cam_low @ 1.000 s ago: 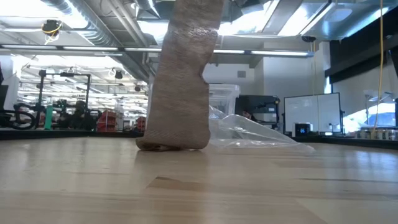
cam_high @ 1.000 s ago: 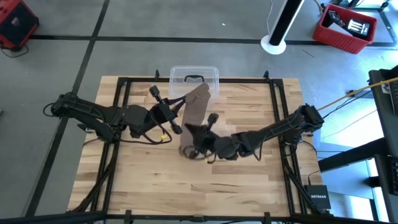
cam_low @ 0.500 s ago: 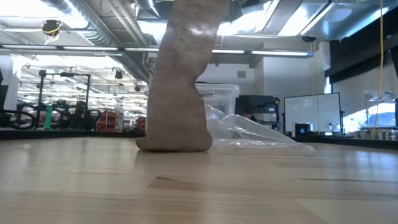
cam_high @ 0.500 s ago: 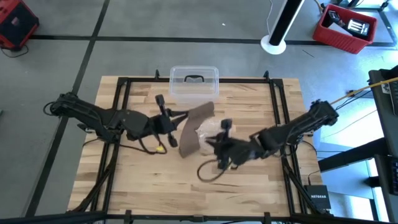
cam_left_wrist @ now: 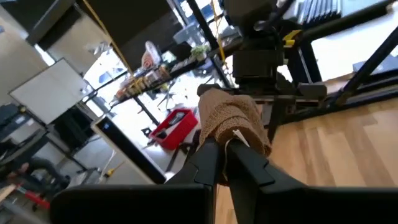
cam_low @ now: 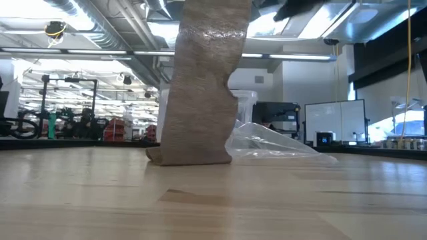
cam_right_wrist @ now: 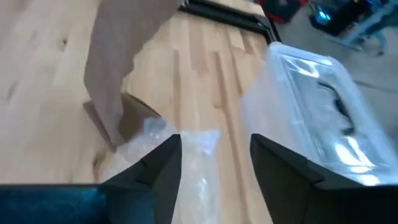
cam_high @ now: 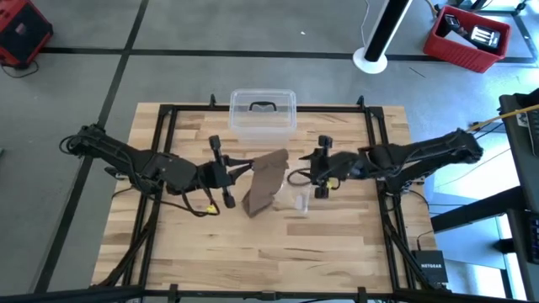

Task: Roll bandage
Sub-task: Roll the brown bandage

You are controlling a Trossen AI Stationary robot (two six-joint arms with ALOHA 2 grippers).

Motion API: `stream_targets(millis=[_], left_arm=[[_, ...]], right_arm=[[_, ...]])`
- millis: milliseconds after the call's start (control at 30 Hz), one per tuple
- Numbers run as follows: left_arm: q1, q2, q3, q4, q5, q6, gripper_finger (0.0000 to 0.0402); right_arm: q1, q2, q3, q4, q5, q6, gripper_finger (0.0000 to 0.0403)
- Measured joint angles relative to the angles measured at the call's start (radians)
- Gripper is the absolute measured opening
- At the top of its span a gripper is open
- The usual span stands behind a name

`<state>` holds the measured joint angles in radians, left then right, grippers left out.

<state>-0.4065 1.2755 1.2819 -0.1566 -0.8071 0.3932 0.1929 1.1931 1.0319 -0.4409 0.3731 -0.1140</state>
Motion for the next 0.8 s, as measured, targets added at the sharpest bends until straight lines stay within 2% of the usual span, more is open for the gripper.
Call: stream_targets(millis=[233,367,567,800], left_arm=[[0.001,0.0,0.0,-0.036,-0.034,-0.068,0.0015],[0.001,0.001,0.0,-0.023,-0.034,-0.081,0.0015],[0.002,0.002,0.0,-0.027,-0.034,-0.077,0.0015],[0.002,0.002,0.0,-0.052,-0.034,-0.075,0.0015]], right_arm=[[-0.124,-0.033,-0.283,0.485,-0.269,-0.07,0.02],[-0.164,-0.014,-0.375,0.665,-0.325,-0.038,0.02],[-0.176,-0.032,-0.382,0.751,-0.391,0.01,0.0206],[-0.174,-0.039,-0.318,0.713,-0.419,0.112,0.0269]])
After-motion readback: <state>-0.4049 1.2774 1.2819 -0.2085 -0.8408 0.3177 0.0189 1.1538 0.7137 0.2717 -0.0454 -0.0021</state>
